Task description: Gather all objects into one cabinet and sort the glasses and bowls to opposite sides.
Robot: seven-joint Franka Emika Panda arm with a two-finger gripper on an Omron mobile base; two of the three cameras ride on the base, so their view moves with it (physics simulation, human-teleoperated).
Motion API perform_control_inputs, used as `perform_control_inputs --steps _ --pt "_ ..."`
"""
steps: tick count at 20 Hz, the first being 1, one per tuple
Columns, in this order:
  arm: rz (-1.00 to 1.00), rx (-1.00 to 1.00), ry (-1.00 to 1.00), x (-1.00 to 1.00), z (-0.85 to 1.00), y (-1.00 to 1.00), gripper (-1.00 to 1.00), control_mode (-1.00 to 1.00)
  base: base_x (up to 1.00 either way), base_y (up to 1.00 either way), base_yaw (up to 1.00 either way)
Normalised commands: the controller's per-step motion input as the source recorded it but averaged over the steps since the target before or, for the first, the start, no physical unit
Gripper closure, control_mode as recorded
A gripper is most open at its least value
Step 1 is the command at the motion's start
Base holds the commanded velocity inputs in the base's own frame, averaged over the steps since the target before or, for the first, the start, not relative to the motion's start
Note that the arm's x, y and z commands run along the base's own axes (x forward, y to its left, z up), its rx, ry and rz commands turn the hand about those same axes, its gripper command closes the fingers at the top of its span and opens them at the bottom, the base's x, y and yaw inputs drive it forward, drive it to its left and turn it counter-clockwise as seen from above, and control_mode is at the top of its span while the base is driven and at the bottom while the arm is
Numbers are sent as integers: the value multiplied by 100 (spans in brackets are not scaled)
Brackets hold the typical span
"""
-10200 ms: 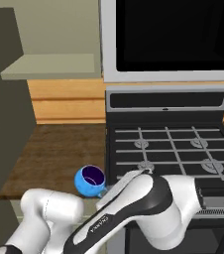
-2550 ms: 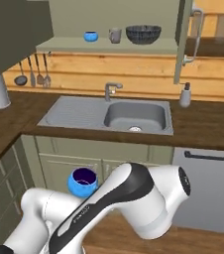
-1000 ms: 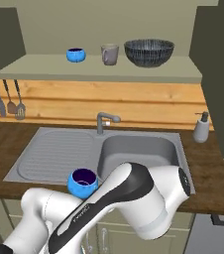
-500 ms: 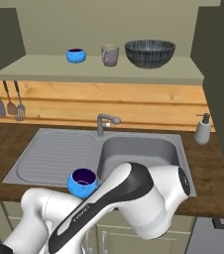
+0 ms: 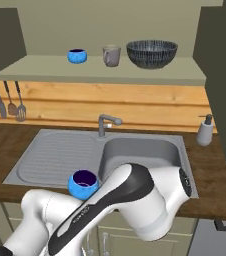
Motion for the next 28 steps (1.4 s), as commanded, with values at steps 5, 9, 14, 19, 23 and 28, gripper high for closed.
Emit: perform_control_inputs --steps 5,9,14,19,23,28 --pt "-19 0 15 -10 6 35 100 -100 0 0 0" --pt "-17 0 18 1 24 47 100 -100 0 0 0" --pt "-8 -1 11 7 36 2 100 -100 0 0 0" --pt "-10 -6 6 0 55 2 100 -100 0 0 0" --pt "-12 -12 2 8 76 22 100 -100 0 0 0" --pt "-11 -12 -5 32 53 80 100 -100 0 0 0"
